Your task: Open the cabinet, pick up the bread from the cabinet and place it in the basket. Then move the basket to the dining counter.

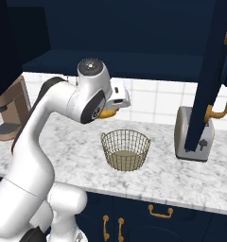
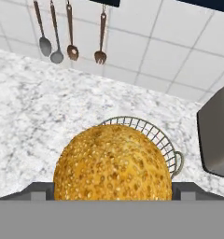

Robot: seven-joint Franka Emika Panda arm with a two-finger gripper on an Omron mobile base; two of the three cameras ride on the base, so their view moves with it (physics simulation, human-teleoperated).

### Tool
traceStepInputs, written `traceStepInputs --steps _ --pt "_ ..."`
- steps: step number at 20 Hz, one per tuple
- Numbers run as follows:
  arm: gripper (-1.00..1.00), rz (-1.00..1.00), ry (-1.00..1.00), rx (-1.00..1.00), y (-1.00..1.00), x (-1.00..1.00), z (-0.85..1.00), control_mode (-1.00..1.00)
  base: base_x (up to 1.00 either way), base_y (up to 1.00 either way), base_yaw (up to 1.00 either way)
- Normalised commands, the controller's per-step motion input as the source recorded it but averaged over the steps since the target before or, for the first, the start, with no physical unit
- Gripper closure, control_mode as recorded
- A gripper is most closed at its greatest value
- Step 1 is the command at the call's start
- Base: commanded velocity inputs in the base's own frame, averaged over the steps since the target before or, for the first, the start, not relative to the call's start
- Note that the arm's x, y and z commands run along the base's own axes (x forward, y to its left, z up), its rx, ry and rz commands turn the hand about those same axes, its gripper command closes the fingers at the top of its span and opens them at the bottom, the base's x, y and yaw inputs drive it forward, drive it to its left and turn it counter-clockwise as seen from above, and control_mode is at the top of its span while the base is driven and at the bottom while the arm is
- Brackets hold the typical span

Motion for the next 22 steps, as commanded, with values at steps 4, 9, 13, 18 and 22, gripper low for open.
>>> traceStepInputs --steps 4,9,13,18,22 --pt "1.0 0.01 0.21 0.0 -0.24 0.28 -0.97 -1.0 0.0 0.0 0.0" --pt "1.0 0.0 0.16 0.0 -0.34 0.31 -0.81 -1.0 0.0 0.0 0.0" --pt "1.0 0.0 0.12 0.0 -0.14 0.39 -0.76 -1.0 0.0 0.0 0.0" --pt "1.0 0.0 0.05 0.0 -0.06 0.44 -0.46 -1.0 0.0 0.0 0.0" --pt "1.0 0.0 0.03 0.0 -0.08 0.47 -0.42 -1.0 0.0 0.0 0.0"
